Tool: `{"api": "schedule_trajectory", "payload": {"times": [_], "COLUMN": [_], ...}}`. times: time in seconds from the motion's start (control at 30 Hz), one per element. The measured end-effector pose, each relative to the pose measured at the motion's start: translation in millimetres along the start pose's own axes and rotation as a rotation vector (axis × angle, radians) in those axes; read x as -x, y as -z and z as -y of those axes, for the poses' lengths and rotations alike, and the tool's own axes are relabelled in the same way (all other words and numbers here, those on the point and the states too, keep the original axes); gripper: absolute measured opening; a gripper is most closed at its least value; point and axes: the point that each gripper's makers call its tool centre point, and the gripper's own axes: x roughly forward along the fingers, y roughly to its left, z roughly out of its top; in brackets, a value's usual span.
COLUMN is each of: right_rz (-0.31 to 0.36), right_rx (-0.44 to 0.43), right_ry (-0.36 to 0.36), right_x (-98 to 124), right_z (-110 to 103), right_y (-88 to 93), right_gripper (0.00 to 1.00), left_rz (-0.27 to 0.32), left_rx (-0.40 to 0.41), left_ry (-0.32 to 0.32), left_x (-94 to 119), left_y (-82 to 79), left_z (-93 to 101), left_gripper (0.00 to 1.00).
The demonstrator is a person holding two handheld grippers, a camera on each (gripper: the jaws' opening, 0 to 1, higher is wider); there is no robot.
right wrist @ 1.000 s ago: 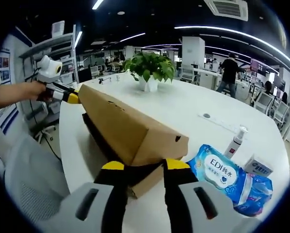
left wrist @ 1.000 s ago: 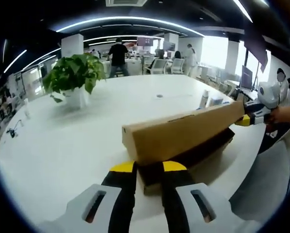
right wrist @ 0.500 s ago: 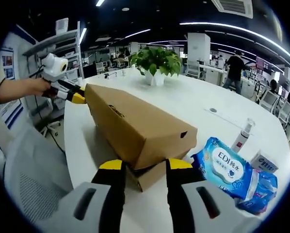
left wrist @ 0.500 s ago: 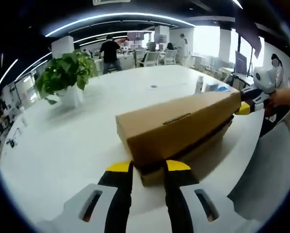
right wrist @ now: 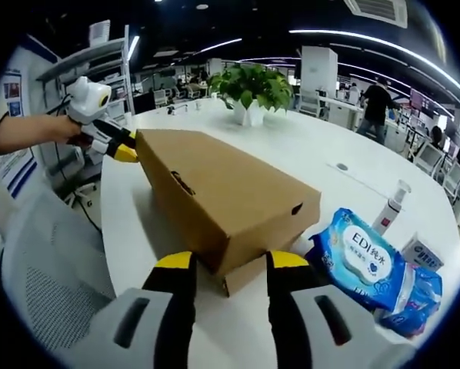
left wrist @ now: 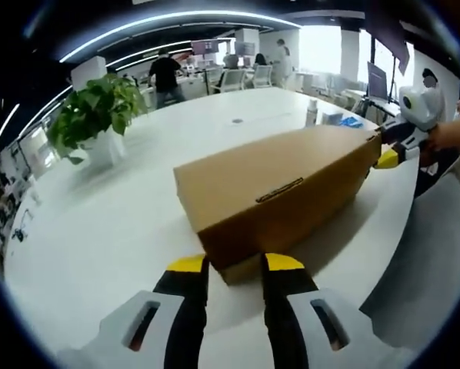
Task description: Operate the shoe box by opening the lid, removing the specified soft item, and placing it in the target area until the item is outside and the box remains undamaged.
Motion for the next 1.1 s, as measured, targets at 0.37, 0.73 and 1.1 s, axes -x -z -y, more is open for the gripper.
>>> {"api": "schedule_trajectory", "payload": {"times": [0.37,0.73,1.1], "right_rz": [-0.025,-0.065,-0.051], "right_rx": [-0.008,-0.024,-0.057], "right_ry": [0.008,0.003,0.005], "right_x": [-8,-16,-11], "right_z": [0,1,0], "right_y": [10.7,21.6,23.1], "right_gripper": [0.35,0.34,0.35], "left_rz": [-0.039,-0.056,-0.063], "left_rx": [0.014,0.045,0.099], "left_ry": [0.002,0.007,0.016], "left_x": [-9,-18,-18], "left_y": [12.1,19.6,23.7], "left_z": [3.1,3.6,0.8], "left_gripper": [0.27,0.27,0.28]}}
